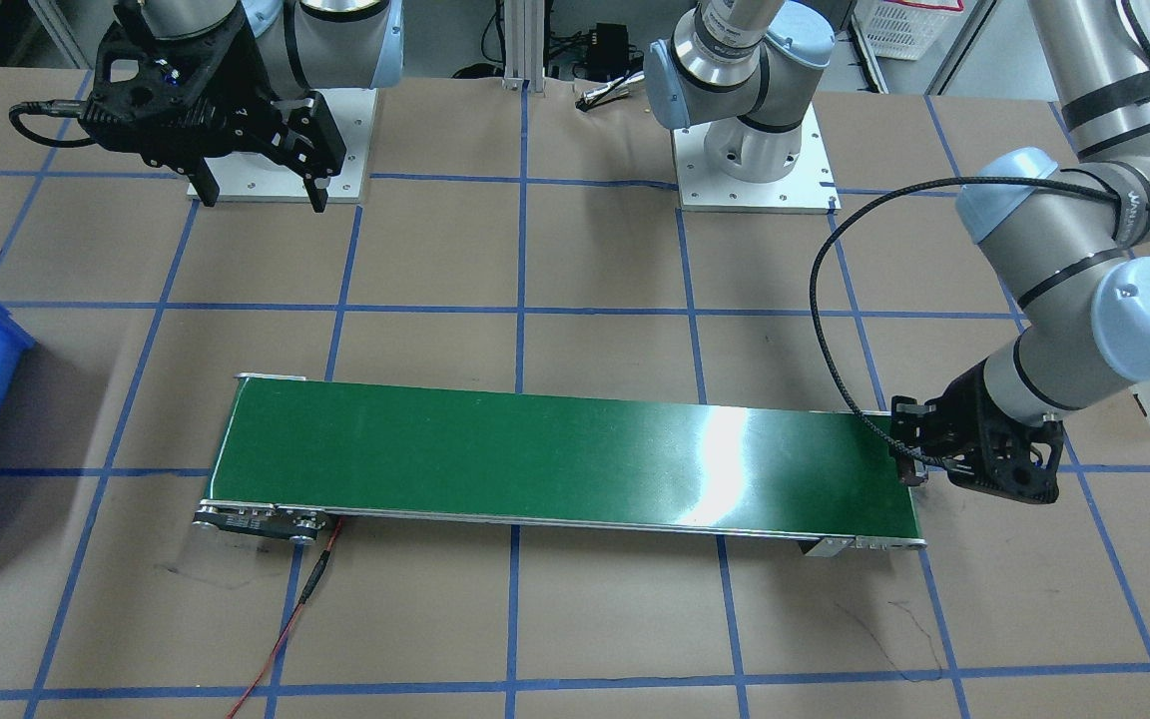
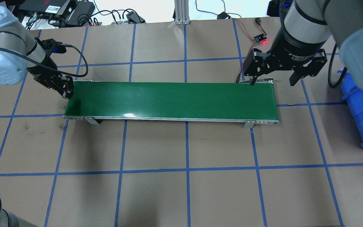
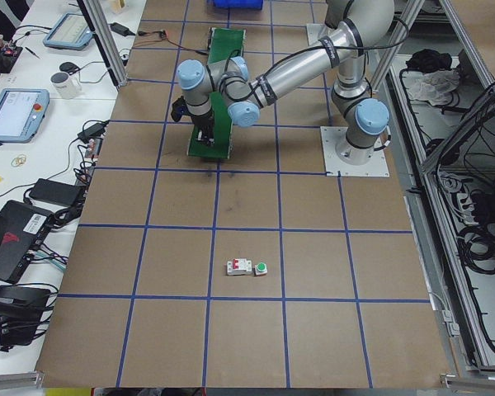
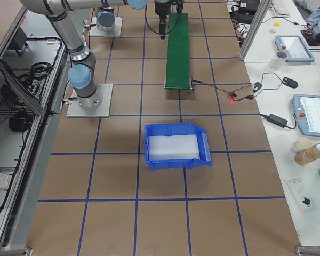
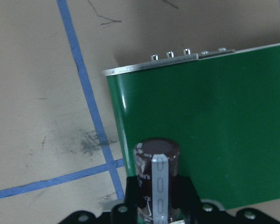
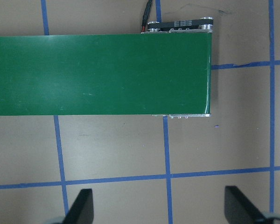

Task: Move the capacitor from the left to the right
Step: 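Carry the capacitor with the left gripper over the belt's near end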

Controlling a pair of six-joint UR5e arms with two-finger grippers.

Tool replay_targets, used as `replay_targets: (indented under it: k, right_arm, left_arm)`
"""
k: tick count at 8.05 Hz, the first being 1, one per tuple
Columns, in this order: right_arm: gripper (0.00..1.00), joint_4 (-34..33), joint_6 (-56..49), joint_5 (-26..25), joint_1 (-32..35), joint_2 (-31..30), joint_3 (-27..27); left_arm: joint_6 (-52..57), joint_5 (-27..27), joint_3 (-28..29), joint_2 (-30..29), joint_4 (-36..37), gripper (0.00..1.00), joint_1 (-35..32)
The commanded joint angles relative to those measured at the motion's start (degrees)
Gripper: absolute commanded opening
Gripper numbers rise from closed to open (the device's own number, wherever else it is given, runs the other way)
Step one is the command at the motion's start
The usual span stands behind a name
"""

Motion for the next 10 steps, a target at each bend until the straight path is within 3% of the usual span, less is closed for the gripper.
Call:
replay_targets:
  k: [1, 5, 6, 8, 9, 10]
  right_arm:
    - [1.0, -0.09, 0.0, 0.07, 0.0, 0.01, 0.01]
    - [1.0, -0.18, 0.0, -0.02, 0.0, 0.01, 0.02]
    - [1.0, -0.17, 0.0, -0.11, 0.0, 0.01, -0.07]
    - [1.0, -0.09, -0.09, -0.02, 0.0, 0.01, -0.07]
    - [1.0, 0.09, 0.0, -0.02, 0.0, 0.01, -0.07]
    - [1.0, 0.09, -0.09, -0.02, 0.0, 0.01, 0.01]
  left_arm:
    - [-0.69, -0.14, 0.04, -2.46, 0.19, 0.0, -0.7]
    - [-3.66, -0.14, 0.39, -3.69, 0.81, 0.0, -2.37]
    - [-4.64, 0.38, 0.39, -3.52, 0.55, 0.99, -2.46]
    - [-7.8, 2.82, 0.39, -0.38, -0.6, 1.0, -5.08]
    - [-13.29, 7.28, 0.48, 2.95, -1.12, 1.0, -8.06]
    - [-16.39, 7.76, 0.48, 7.16, -4.0, 1.0, -10.18]
